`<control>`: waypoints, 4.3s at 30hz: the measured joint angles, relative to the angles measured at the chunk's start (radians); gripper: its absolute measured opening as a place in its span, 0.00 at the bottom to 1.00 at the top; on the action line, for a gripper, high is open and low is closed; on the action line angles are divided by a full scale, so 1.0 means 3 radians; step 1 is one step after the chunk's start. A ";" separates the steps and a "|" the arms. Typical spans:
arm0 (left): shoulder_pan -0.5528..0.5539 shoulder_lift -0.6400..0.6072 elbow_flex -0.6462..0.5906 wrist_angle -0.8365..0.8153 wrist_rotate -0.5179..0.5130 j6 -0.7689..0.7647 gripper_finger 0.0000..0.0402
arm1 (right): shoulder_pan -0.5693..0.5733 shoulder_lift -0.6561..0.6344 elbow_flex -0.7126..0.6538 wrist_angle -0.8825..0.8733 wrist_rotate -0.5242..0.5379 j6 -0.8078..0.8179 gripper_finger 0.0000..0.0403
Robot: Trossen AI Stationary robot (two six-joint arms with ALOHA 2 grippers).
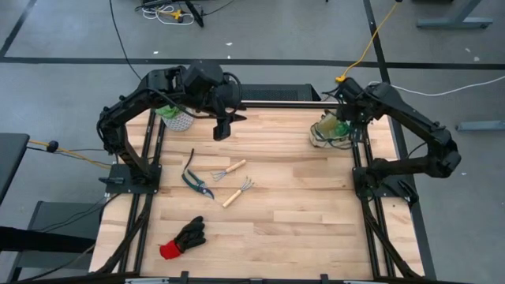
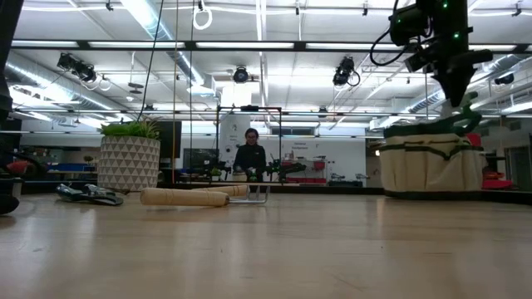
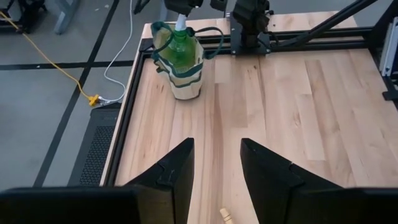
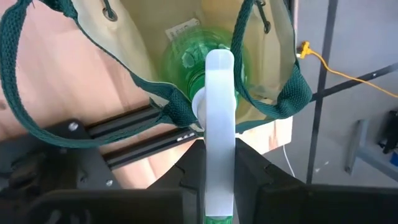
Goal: Pick & Place Garden tools in Gardening bag
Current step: Put the green spray bottle into the brown gardening bag, then put the top brown hand rake into the brown gardening bag
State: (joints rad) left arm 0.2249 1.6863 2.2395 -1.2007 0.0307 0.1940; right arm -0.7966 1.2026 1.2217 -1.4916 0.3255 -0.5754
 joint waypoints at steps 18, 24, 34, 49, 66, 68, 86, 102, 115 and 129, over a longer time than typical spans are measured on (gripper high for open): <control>-0.0001 -0.0001 0.0000 0.0000 0.0003 0.0001 0.35 | -0.0358 0.0109 0.0000 0.0210 -0.0088 -0.0179 0.12; 0.0000 0.0000 0.0000 0.0000 0.0002 0.0003 0.35 | -0.0451 0.0109 0.0000 0.0219 -0.0101 -0.0104 0.13; 0.0000 0.0000 0.0000 0.0000 0.0003 0.0006 0.35 | -0.0463 0.0109 0.0000 0.0291 -0.0165 0.0146 0.28; 0.0000 0.0000 0.0000 -0.0002 0.0003 0.0001 0.35 | -0.0462 0.0108 0.0061 0.0256 -0.0193 0.0290 0.45; 0.0000 0.0000 0.0000 -0.0001 0.0002 0.0000 0.35 | -0.0459 -0.0021 0.0370 0.0450 -0.1345 0.0585 0.39; 0.0000 0.0000 0.0000 -0.0001 0.0001 0.0000 0.35 | -0.0458 -0.0106 0.0370 0.0585 -0.1466 0.0586 0.36; 0.0000 0.0000 0.0000 0.0000 0.0001 -0.0001 0.35 | -0.0123 -0.0555 0.0370 0.1795 -0.1933 0.1053 0.08; 0.0000 0.0000 -0.0001 0.0001 0.0000 -0.0003 0.35 | 0.0878 -0.0603 0.0098 0.3066 -0.1556 0.1461 0.00; 0.0000 0.0000 -0.0001 0.0140 0.0000 -0.0001 0.35 | 0.1647 -0.0614 -0.0523 0.3969 -0.1370 0.1527 0.00; 0.0001 0.0000 -0.0001 0.0151 -0.0033 0.0001 0.35 | 0.2323 -0.0780 -0.1316 0.4848 -0.0847 0.1715 0.00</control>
State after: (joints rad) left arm 0.2253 1.6863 2.2391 -1.1553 0.0207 0.1944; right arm -0.0998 0.9685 0.8269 -0.0370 0.0715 -0.0608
